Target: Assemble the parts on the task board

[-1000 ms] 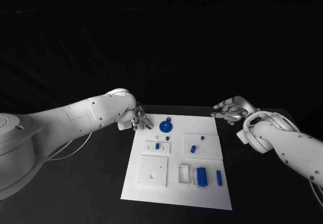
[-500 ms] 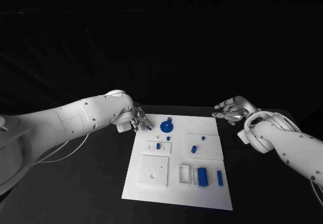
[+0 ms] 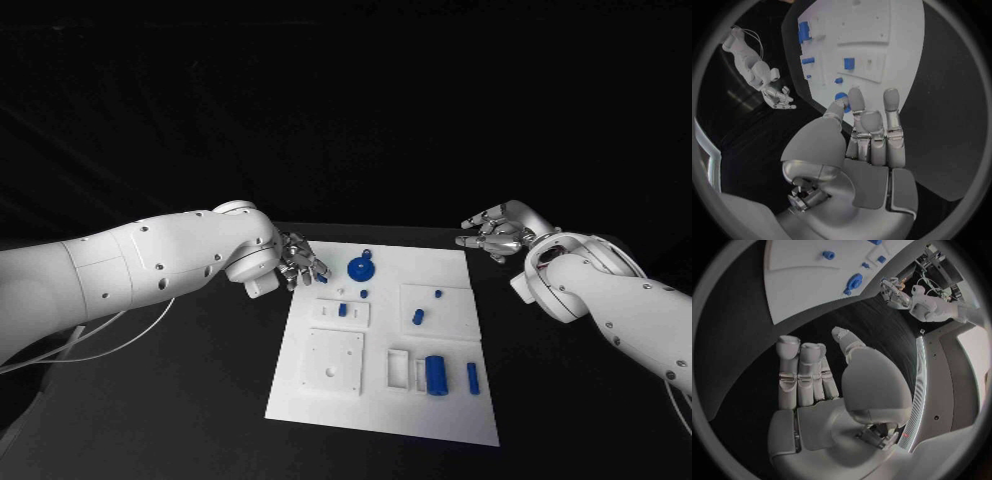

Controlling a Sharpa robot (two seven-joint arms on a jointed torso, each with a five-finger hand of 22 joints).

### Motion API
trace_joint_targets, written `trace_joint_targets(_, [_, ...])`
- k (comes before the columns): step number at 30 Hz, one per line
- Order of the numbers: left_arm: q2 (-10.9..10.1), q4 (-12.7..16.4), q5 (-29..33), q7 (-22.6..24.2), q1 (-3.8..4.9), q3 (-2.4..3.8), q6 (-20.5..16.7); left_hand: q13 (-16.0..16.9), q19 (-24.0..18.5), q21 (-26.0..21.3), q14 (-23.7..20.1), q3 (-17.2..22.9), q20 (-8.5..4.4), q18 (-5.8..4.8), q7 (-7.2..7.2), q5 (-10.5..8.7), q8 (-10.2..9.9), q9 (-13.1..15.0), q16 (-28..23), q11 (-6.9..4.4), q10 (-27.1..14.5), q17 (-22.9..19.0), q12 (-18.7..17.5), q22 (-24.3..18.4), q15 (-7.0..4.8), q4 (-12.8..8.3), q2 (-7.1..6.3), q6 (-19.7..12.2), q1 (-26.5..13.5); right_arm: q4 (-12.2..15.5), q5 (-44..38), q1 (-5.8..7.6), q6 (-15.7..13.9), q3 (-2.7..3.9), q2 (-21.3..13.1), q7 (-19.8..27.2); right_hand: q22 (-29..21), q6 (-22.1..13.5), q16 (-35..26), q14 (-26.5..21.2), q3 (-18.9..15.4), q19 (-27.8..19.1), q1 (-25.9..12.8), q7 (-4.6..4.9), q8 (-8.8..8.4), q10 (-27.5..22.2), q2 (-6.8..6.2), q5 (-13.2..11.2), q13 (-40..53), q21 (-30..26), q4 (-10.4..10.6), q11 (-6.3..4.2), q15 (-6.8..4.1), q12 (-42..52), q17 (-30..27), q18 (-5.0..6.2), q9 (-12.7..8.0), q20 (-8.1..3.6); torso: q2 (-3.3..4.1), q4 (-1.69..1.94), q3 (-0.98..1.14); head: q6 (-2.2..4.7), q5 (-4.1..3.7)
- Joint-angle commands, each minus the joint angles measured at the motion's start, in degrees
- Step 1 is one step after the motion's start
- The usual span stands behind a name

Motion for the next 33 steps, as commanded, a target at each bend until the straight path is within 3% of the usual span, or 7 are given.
trace_joint_targets(1, [-1.14,3.37,-2.85,-1.3,0.05,-0.54,-4.9,-0.08,0.28,0.17,0.51,3.88,-0.11,-0.7,-2.12,0.46,-0.35,4.74,-0.2,-0.5,2.82,0.12,0.27,1.01,0.03,-3.5,0.03,2.49,-0.37,-0.07,-0.2,-0.1,0.73,0.02,0.04,0.18,3.99,-0.2,-0.19,-0.12,0.27,2.48,-0.53,0.13,-0.21,-0.08,0.03,0.45,-0.05,-0.21,-0.03,-0.06,-0.15,0.1,-0.03,0.86,-0.09,0.02,-0.3,0.26,-0.08,-0.38,0.03])
trace_joint_targets(7, [-2.37,7.22,-7.42,-1.5,-0.04,-2.32,-6.33,-0.32,0.38,0.24,0.78,4.04,-0.06,-0.59,-2.17,0.8,-0.68,4.95,-0.51,-0.54,2.85,0.41,0.54,0.99,0.05,-3.62,-0.1,2.83,-0.45,-0.14,-0.2,-0.24,0.77,0.02,0.11,0.21,3.99,-0.2,-0.19,-0.12,0.27,2.48,-0.54,0.13,-0.21,-0.08,0.03,0.45,-0.05,-0.21,-0.03,-0.06,-0.15,0.1,-0.03,0.86,-0.09,0.02,-0.2,0.18,-0.07,-0.52,0.24])
trace_joint_targets(11, [-2.41,8.21,-9.64,-1.53,-0.5,-2.82,-6.84,-0.36,0.41,0.26,0.86,4.05,-0.03,-0.56,-2.18,0.86,-0.73,5.0,-0.57,-0.55,2.85,0.47,0.59,1.0,0.06,-3.62,-0.13,2.91,-0.47,-0.14,-0.2,-0.3,0.79,0.02,0.15,0.22,3.99,-0.2,-0.19,-0.12,0.27,2.48,-0.54,0.13,-0.21,-0.08,0.03,0.45,-0.05,-0.21,-0.03,-0.06,-0.15,0.1,-0.03,0.86,-0.09,0.02,-0.11,0.11,-0.09,-0.62,0.32])
trace_joint_targets(19, [-1.79,8.81,-12.79,-1.61,-1.85,-3.1,-7.58,-0.44,0.46,0.27,0.94,4.11,-0.02,-0.51,-2.18,1.0,-0.81,5.07,-0.68,-0.55,2.84,0.55,0.64,0.99,0.06,-3.62,-0.13,2.95,-0.49,-0.13,-0.2,-0.36,0.8,0.02,0.15,0.21,3.99,-0.2,-0.19,-0.12,0.27,2.48,-0.54,0.13,-0.21,-0.08,0.03,0.45,-0.05,-0.21,-0.03,-0.06,-0.15,0.1,-0.03,0.86,-0.09,0.02,-0.08,0.06,-0.03,-0.87,0.3])
trace_joint_targets(33, [-1.2,8.71,-14.45,-1.56,-2.7,-3.14,-8.02,-0.58,0.57,0.28,1.11,4.21,-0.02,-0.45,-2.19,1.14,-0.91,5.25,-0.94,-0.56,2.86,0.68,0.73,0.96,0.05,-3.65,-0.13,3.04,-0.55,-0.11,-0.2,-0.39,0.8,0.02,0.15,0.24,3.97,-0.2,-0.2,-0.12,0.33,2.48,-0.61,0.12,-0.21,-0.09,0.05,0.55,-0.06,-0.32,-0.03,-0.07,-0.15,0.09,-0.04,0.87,-0.09,0.02,-0.12,0.08,0.07,-0.93,0.38])
